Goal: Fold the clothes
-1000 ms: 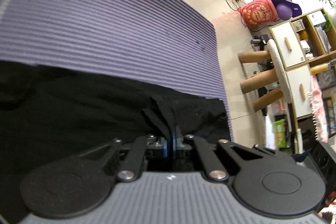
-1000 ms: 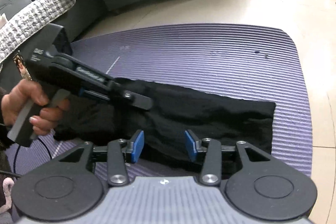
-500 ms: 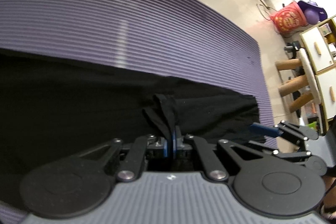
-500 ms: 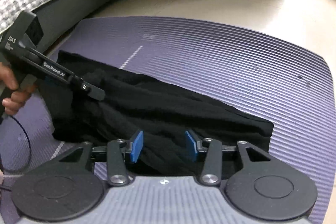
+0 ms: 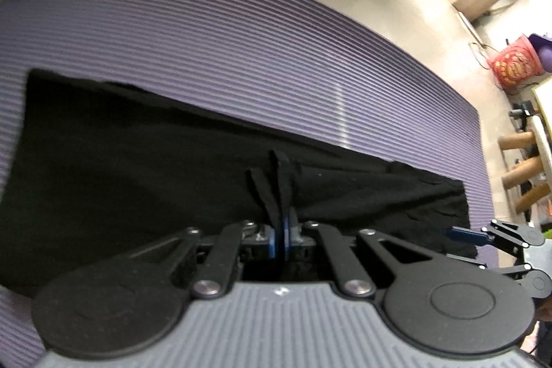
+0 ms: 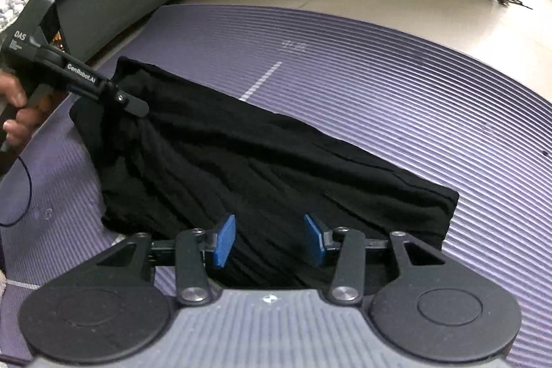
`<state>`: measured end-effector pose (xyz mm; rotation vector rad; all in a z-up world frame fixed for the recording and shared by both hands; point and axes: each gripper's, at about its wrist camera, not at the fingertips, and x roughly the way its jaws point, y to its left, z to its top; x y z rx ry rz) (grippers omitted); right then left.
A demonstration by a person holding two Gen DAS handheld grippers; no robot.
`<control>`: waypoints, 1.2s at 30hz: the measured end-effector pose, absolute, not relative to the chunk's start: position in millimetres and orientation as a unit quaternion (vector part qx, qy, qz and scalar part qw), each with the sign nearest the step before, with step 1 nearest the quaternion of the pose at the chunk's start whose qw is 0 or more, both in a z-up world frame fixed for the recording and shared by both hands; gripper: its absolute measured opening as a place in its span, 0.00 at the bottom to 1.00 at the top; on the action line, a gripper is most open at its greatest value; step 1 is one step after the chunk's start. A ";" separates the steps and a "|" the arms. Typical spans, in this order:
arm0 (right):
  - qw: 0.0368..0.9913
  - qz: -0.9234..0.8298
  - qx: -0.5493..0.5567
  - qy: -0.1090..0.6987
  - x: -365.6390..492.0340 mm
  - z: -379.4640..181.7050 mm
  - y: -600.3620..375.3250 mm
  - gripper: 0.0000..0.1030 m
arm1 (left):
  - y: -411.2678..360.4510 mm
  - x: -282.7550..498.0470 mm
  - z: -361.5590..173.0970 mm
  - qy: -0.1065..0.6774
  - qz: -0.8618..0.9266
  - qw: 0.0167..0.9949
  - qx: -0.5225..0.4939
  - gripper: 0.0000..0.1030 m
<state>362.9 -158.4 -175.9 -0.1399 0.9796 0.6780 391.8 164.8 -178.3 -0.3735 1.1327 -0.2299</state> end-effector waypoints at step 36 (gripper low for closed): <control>0.834 0.310 -0.056 0.453 370.3 -177.3 -158.7 0.47 | 220.2 393.1 -167.7 0.560 0.030 0.828 -0.015 0.18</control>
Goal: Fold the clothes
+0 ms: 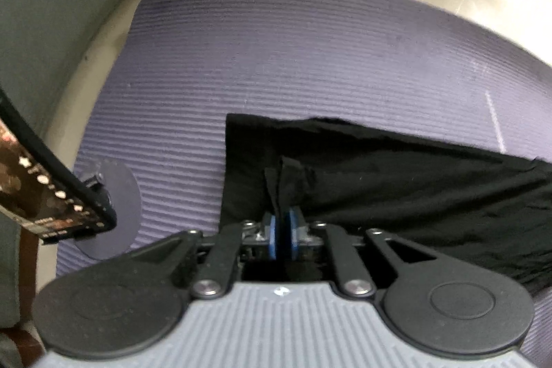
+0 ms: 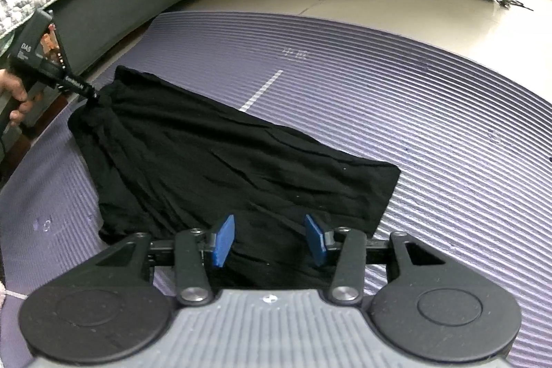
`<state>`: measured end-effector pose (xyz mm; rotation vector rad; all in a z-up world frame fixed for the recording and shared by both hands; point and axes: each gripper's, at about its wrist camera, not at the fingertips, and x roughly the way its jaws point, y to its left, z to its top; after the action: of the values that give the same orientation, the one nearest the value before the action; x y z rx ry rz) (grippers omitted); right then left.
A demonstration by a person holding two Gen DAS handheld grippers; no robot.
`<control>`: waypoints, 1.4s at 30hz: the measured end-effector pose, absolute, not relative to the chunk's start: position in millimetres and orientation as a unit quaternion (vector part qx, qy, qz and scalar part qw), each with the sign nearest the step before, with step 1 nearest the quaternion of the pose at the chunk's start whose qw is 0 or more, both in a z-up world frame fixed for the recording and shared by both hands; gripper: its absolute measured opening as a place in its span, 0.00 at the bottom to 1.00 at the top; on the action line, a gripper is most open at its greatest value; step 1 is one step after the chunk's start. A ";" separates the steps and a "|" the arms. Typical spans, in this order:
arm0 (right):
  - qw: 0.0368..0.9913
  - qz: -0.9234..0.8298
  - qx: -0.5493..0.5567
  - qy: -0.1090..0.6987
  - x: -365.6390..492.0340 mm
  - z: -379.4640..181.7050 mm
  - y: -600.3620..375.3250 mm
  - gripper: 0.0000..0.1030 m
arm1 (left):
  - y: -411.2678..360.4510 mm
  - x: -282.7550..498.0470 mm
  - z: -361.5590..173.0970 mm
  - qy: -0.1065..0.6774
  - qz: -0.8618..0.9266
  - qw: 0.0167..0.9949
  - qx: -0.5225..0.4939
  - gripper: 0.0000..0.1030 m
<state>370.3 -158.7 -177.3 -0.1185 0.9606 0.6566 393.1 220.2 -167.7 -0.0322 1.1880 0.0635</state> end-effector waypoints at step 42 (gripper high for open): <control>0.820 0.158 0.147 0.530 346.5 -197.5 -221.0 0.29 | -157.9 455.3 -151.5 0.632 -0.230 0.734 0.098 0.62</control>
<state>346.5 -221.0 -197.5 0.3136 1.1290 0.3368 455.3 -157.9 -151.5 0.2150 1.3890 -0.5058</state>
